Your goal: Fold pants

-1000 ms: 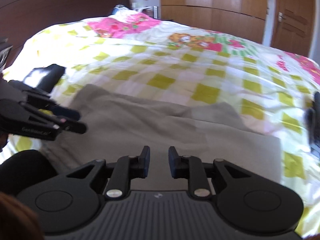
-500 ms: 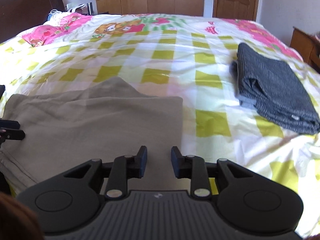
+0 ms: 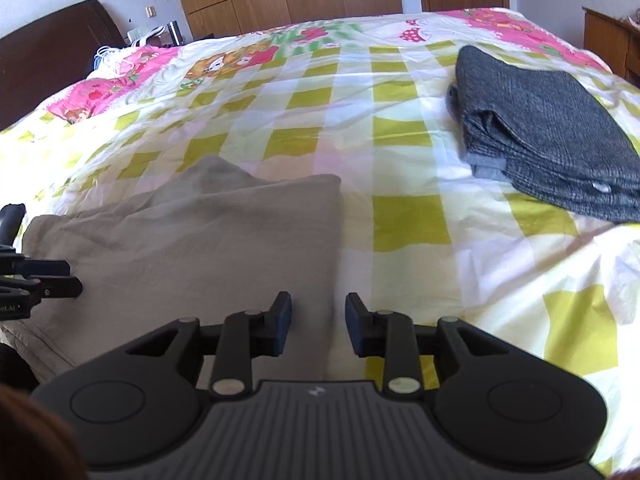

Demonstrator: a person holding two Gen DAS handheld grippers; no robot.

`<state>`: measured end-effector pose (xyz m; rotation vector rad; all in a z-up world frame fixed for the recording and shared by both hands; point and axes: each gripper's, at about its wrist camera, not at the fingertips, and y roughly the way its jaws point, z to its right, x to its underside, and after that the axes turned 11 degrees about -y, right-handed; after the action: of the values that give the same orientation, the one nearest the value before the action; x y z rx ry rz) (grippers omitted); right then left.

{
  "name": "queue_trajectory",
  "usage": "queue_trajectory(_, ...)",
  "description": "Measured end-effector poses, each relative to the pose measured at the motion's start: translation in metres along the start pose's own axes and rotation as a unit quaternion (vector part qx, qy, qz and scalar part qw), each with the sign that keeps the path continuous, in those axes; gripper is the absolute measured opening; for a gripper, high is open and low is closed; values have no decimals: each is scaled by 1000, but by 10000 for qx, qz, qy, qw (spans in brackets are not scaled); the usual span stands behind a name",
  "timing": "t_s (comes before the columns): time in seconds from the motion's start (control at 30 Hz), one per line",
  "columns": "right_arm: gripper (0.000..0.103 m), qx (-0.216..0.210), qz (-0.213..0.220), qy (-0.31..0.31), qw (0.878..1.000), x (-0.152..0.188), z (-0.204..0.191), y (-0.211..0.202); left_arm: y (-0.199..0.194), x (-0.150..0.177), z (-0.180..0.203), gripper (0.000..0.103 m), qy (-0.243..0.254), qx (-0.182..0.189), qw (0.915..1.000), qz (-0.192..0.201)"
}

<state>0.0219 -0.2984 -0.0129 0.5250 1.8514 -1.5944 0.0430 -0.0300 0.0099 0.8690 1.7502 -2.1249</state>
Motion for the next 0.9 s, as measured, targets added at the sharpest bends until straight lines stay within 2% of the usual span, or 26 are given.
queue_trajectory(0.2,31,-174,36,25,9998,3,7,1,7,1,11,43,38,-10,10000,-12)
queue_trajectory(0.5,32,-134,35,-102,9999,4,13,2,15,4,18,44,6,-107,9999,-17)
queue_trajectory(0.9,32,-244,-49,-443,9987,2,1,4,21,2,34,45,231,-376,9990,-57)
